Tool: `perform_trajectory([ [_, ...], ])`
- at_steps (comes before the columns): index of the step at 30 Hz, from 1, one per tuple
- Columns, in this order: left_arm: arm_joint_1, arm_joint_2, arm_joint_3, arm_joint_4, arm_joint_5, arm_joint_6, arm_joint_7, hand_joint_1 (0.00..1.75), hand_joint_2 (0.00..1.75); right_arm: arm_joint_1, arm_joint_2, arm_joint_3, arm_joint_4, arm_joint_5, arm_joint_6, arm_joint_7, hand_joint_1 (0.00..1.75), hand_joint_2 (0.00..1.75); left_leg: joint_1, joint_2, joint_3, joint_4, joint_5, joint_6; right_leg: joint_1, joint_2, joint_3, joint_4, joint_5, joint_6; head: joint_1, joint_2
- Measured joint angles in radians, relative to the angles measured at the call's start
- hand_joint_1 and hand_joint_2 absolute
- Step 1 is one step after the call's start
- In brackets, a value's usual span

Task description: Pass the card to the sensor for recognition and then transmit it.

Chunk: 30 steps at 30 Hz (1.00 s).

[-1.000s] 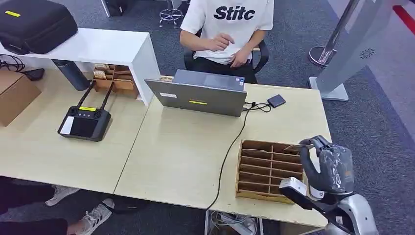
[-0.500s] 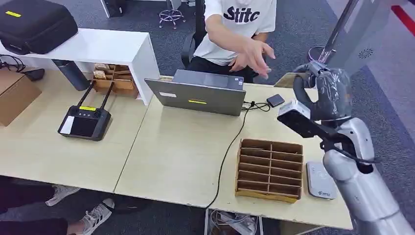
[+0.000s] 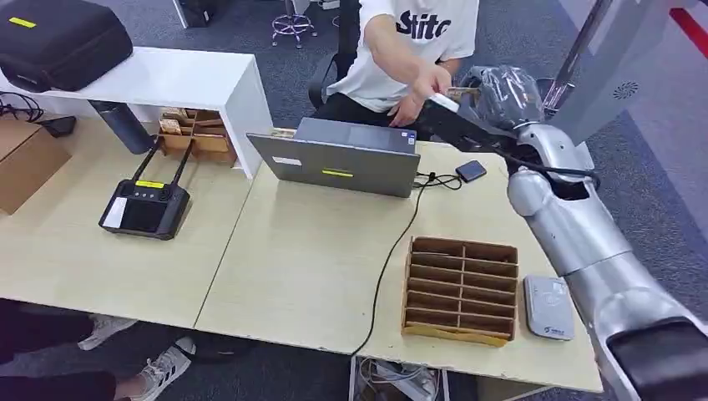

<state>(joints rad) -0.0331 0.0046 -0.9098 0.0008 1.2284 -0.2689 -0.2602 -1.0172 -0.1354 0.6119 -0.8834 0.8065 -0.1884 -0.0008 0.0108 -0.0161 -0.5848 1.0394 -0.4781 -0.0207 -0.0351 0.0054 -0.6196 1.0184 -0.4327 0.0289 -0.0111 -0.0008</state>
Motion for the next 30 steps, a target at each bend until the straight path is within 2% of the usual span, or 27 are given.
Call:
perform_trajectory([
  [8,0.000,0.000,0.000,0.000,0.005,0.003,0.005,0.00,1.75,-0.006,0.015,0.031,0.071,0.000,0.011,0.011,1.75,1.75,0.000,-0.005,-0.004,0.000,0.000,0.000,0.000,-0.005,-0.002,-0.001,-0.001,0.001,0.000,0.000],
  [9,0.000,0.000,0.000,0.000,0.005,0.003,0.005,0.00,1.75,-0.007,0.016,0.033,0.075,0.000,0.011,0.011,0.03,1.75,0.000,-0.005,-0.004,0.000,0.000,0.000,0.000,-0.005,-0.002,-0.001,-0.001,0.001,0.000,0.000],
  [21,-0.001,0.000,0.000,0.000,0.008,0.006,0.009,0.00,1.75,-0.006,0.018,0.043,0.097,-0.018,-0.015,0.004,0.00,1.75,0.000,-0.002,-0.003,0.000,0.000,0.000,0.000,-0.003,-0.002,-0.001,0.000,0.000,0.000,0.000],
  [25,-0.001,-0.003,0.000,0.000,0.012,0.015,0.009,0.00,1.75,0.017,0.016,0.027,0.067,-0.061,-0.089,-0.029,0.00,1.75,0.000,-0.002,-0.002,0.000,0.000,0.000,0.000,-0.002,-0.002,-0.001,0.000,0.000,0.000,0.000],
  [30,0.004,-0.009,0.000,0.000,0.026,0.021,0.005,0.00,1.75,0.109,-0.022,-0.036,-0.080,-0.126,-0.153,-0.087,0.00,1.75,0.000,-0.002,-0.003,0.000,0.000,0.000,0.000,-0.002,-0.002,-0.002,0.000,0.000,0.000,0.000],
])
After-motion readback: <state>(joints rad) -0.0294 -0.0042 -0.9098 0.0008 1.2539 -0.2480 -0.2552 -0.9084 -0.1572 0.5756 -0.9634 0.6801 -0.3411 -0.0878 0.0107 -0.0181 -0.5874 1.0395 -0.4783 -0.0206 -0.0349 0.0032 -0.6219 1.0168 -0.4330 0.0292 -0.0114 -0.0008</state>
